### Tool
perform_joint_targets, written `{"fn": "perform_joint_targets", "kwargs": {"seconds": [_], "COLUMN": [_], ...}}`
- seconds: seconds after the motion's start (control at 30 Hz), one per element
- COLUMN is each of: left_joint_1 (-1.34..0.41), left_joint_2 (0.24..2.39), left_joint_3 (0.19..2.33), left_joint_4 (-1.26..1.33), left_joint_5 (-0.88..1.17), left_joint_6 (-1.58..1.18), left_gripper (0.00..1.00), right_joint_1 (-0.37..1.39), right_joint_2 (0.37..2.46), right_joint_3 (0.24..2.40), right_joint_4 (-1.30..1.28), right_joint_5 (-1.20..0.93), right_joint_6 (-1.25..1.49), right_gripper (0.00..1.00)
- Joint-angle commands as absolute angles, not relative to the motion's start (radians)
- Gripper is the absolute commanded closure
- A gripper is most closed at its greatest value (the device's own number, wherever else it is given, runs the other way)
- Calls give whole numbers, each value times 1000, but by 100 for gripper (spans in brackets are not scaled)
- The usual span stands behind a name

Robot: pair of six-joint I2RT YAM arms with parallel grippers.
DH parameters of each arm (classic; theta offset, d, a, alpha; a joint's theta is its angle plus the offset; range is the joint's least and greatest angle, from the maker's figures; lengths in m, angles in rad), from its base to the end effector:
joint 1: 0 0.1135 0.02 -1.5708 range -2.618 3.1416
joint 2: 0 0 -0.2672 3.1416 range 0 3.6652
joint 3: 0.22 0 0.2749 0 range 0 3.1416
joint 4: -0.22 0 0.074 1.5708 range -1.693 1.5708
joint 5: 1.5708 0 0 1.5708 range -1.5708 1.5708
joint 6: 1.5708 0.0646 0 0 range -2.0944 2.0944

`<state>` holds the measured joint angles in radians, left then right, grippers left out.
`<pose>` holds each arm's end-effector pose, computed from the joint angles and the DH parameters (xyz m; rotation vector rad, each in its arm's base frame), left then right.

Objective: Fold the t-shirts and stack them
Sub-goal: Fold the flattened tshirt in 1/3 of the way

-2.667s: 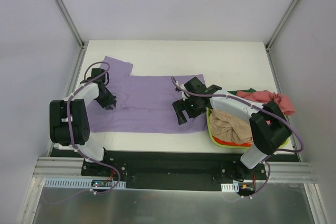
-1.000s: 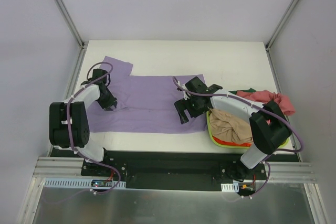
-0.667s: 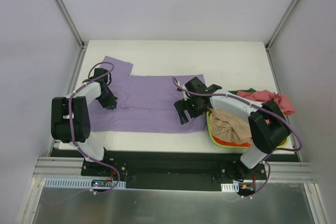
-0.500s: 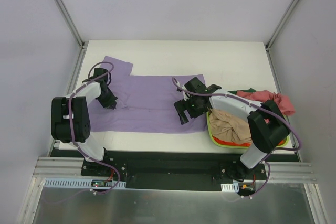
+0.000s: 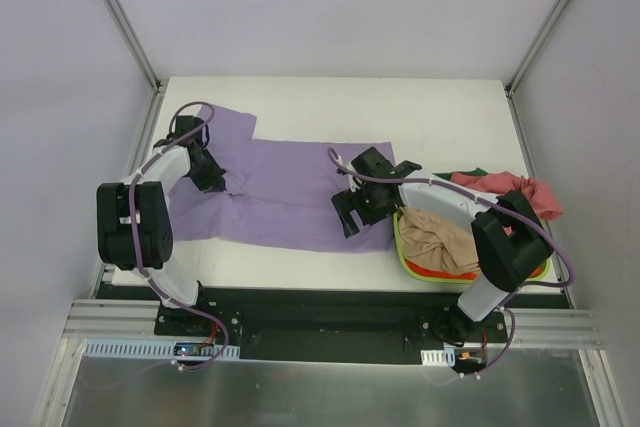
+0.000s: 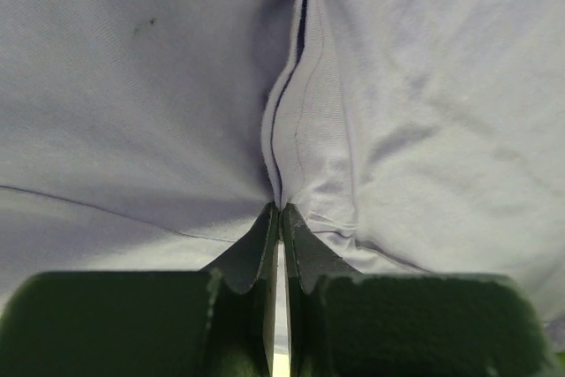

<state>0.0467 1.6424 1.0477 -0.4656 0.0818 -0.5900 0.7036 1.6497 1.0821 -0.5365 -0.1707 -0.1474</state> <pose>0.3624 0.0117 0.1587 -0.8045 2.5319 -0.2907 0.2685 0.2422 0.1633 -1.1694 2.4469 0.4000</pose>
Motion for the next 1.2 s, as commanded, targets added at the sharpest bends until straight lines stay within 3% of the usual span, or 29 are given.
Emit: {"fn": "perform_joint_targets", "kwargs": {"seconds": [0.0, 0.2, 0.7, 0.97, 1.17], "left_joint_1": [48, 48, 41, 35, 32], "left_joint_2": [1681, 1683, 1671, 1664, 1657], "left_joint_3": [1115, 1120, 1101, 1112, 1118], "left_joint_4": [-485, -532, -580, -578, -578], "left_joint_5": [130, 85, 130, 158, 138], "left_joint_6": [-598, -583, -558, -569, -571], "left_gripper": [100, 100, 84, 85, 78], "right_joint_1": [698, 696, 698, 696, 696], "right_joint_2": [1655, 1657, 1661, 1660, 1660], "right_joint_3": [1088, 1089, 1091, 1088, 1088], "right_joint_4": [-572, -575, -577, -577, -577], "right_joint_5": [-146, -138, -138, -137, -133], "right_joint_6": [-163, -164, -163, -164, -163], "right_gripper": [4, 4, 4, 4, 4]}}
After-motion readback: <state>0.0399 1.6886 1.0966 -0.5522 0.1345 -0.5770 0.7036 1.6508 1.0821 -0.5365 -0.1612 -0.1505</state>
